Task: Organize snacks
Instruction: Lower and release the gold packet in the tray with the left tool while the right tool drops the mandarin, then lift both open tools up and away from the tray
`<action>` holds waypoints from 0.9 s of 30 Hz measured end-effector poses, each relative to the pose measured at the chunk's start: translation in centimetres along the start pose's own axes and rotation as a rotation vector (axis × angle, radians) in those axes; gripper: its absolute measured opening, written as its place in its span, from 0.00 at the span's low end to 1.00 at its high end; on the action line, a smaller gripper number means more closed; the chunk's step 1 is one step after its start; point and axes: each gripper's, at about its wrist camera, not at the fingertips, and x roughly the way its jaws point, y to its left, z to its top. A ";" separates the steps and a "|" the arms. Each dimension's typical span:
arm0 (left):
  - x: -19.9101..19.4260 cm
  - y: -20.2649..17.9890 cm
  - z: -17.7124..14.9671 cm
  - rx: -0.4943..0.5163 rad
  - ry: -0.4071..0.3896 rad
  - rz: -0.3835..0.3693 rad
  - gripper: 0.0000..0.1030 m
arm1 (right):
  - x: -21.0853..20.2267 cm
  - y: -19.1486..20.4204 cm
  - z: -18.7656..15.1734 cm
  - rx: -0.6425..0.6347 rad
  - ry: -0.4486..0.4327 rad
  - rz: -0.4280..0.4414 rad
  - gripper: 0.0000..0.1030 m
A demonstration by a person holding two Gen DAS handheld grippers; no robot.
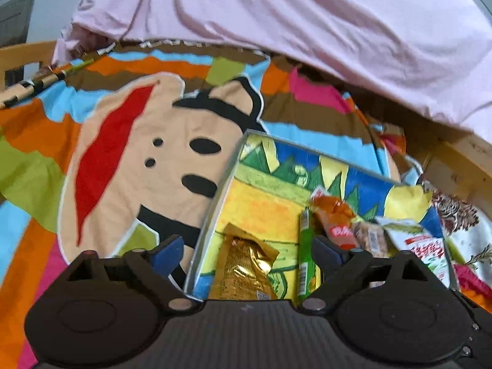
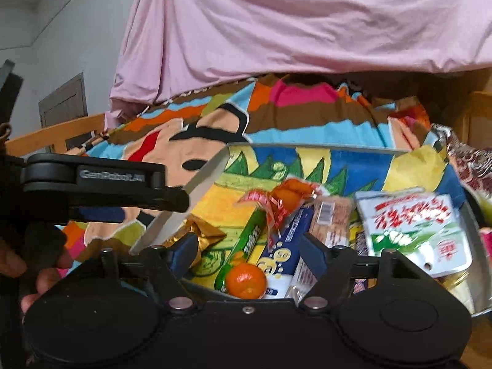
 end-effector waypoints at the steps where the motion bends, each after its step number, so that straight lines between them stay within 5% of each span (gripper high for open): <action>1: -0.5 -0.1 0.2 0.003 -0.012 0.004 0.94 | -0.4 0.0 0.3 0.000 -0.006 -0.003 0.77; 13: -5.2 -0.4 1.3 0.001 -0.074 0.025 0.99 | -4.7 -0.5 2.9 0.029 -0.063 -0.048 0.98; 27: -10.0 -1.4 1.2 0.003 -0.120 0.029 0.99 | -10.3 -1.0 5.0 0.059 -0.126 -0.092 0.99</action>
